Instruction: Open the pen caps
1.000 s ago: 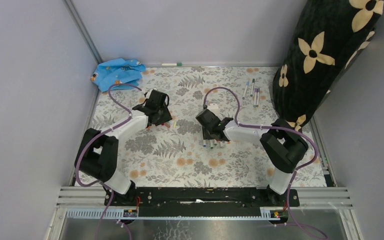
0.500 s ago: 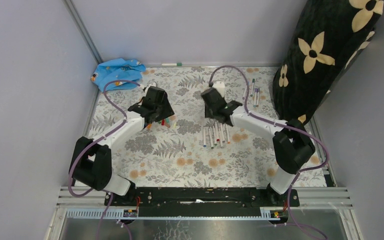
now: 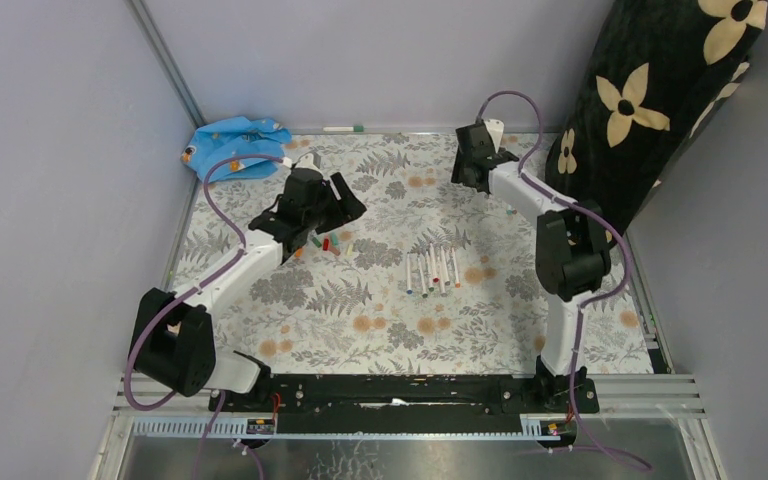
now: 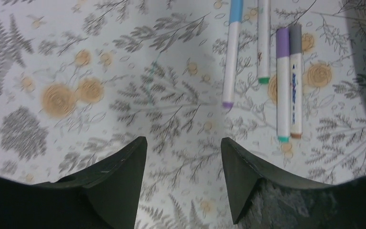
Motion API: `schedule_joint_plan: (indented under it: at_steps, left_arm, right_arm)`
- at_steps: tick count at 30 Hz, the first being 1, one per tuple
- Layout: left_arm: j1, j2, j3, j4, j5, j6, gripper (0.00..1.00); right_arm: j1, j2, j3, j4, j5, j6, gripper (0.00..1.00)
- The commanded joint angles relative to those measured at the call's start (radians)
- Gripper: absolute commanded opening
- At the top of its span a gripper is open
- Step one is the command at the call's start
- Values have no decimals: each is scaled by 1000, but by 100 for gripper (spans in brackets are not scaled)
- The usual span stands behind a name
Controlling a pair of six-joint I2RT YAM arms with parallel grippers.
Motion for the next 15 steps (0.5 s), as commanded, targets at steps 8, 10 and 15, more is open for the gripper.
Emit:
schedule_joint_plan:
  at_steps: [8,10,15]
  left_arm:
    - [-11,-13,-66,179,53,-43,75]
    - [-11,-8,-65,179,55,-47,75]
    - [-14,-9,-62,211,55,-57,75]
  right_arm:
    - [-125,262,293,-65,-50,-54,66]
    - [-134,298,332,-80,-55,-60,66]
    - [-147,355,382,-99,-66,-65,66]
